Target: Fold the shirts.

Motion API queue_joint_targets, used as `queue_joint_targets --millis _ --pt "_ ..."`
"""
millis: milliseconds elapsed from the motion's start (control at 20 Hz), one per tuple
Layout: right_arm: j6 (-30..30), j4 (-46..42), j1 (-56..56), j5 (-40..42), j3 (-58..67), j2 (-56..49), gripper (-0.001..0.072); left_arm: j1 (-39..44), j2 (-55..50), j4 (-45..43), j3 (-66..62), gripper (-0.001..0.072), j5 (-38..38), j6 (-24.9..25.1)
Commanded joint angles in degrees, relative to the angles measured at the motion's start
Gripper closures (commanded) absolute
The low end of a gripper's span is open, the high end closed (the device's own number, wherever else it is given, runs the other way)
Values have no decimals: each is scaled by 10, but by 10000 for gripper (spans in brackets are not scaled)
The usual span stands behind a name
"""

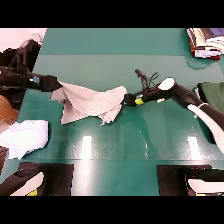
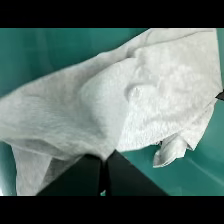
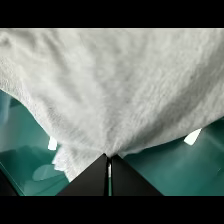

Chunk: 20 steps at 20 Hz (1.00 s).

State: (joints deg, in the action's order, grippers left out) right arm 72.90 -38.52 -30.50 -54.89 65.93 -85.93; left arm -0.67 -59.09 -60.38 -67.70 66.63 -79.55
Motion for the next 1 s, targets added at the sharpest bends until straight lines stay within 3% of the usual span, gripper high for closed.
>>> queue_joint_targets --millis 0,150,450,750,950 --pt "16 -85 29 -58 68 74 702 0 35 28 -67 686 6 -1" --pt "27 -120 64 -116 163 158 702 0 71 107 -172 686 18 -1" --pt "56 -177 105 -154 342 284 702 0 104 263 -358 686 46 0" --pt "90 -265 107 -221 491 311 703 0 104 296 -496 686 72 0" --pt "115 -266 107 -239 557 259 702 0 104 275 -487 686 90 -1"
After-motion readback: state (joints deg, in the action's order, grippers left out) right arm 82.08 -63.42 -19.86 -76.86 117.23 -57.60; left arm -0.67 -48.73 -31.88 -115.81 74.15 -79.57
